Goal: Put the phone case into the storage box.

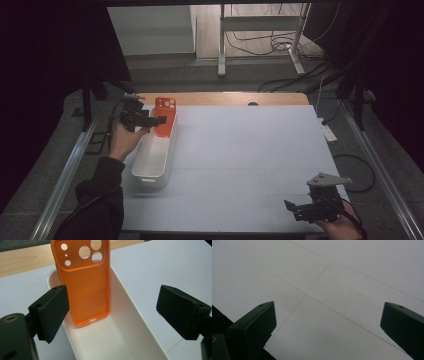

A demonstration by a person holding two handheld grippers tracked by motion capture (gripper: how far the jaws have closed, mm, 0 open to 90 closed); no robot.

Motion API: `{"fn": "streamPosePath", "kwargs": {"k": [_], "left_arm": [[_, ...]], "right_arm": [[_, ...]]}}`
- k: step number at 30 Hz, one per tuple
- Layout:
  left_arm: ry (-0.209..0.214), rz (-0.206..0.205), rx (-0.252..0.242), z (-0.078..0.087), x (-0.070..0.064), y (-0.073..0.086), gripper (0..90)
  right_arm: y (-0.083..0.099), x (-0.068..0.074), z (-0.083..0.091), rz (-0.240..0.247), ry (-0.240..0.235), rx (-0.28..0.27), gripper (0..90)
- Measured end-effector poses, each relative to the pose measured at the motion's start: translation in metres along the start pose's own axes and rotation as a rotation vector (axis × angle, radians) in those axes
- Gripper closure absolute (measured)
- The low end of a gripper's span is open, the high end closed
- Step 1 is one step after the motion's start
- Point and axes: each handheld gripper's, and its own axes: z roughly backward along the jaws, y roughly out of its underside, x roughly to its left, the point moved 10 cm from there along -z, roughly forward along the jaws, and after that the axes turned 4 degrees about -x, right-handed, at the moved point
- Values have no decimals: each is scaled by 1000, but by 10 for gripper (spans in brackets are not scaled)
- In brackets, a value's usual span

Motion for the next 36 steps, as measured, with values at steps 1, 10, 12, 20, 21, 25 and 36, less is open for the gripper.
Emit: {"fn": "streamPosePath", "kwargs": {"k": [1,10,12,20,21,25,36], "left_arm": [[4,3,-2,1,-1,0,109],[53,-8,-16,7,-10,1,67],[57,-12,-20,8,-12,2,61],[52,-33,-30,9,-18,8,34],[49,-37,-31,9,-18,9,31],[43,-54,-42,10,-20,12,28],[46,-111,-58,15,-28,22,28]], "right_arm": [[0,0,0,0,0,0,0],[0,0,0,1,1,1,0],[0,0,0,1,3,1,0],[0,0,0,2,2,2,0],[0,0,0,2,2,2,0],[0,0,0,2,2,2,0],[0,0,0,-1,4,-4,0]]}}
